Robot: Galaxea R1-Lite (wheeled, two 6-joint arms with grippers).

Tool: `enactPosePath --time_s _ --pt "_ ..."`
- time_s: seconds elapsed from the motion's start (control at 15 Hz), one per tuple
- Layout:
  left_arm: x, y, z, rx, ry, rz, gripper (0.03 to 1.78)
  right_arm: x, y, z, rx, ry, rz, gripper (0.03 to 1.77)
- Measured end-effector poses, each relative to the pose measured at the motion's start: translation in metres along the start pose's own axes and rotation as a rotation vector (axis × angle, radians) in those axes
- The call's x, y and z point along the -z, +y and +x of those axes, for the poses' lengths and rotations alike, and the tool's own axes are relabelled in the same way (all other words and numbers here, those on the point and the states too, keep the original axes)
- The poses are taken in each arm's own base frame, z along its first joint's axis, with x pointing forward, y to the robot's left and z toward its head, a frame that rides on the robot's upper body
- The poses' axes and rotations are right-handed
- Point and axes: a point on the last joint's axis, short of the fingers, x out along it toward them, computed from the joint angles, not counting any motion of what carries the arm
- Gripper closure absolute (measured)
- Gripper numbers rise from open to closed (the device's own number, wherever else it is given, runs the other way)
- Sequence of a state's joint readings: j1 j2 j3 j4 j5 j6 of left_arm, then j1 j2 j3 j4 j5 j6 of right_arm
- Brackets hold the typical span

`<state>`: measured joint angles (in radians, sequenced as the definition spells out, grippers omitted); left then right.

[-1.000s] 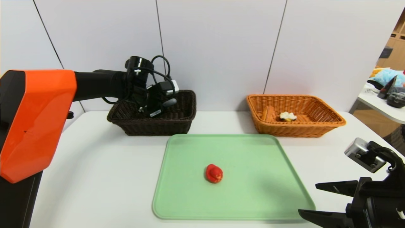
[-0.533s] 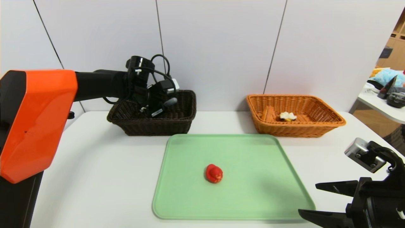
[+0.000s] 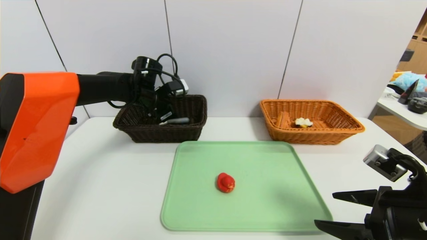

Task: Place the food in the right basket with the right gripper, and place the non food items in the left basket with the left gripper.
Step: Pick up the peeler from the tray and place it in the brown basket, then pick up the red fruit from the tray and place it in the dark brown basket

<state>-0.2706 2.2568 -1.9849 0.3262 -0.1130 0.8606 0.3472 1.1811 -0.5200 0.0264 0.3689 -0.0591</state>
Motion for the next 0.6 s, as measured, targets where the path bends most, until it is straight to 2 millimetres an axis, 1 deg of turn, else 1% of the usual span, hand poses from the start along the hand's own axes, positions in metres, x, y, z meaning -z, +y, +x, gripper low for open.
enactPosePath --time_s 0.13,0.27,0.47,0.6 --pt "-0.003 0.001 -0.005 -0.007 -0.010 -0.040 0.66 0.000 0.000 0.000 0.000 0.000 0.000 0.10" --pt "-0.011 0.005 -0.015 -0.029 -0.041 -0.135 0.54 0.000 0.000 -0.001 0.001 -0.006 -0.002 0.10" --pt "-0.029 0.012 -0.042 -0.069 -0.118 -0.353 0.40 0.000 0.001 -0.001 0.001 -0.012 -0.005 0.10" --pt "-0.036 0.016 -0.060 -0.075 -0.147 -0.485 0.33 -0.001 0.001 -0.002 0.001 -0.015 -0.007 0.10"
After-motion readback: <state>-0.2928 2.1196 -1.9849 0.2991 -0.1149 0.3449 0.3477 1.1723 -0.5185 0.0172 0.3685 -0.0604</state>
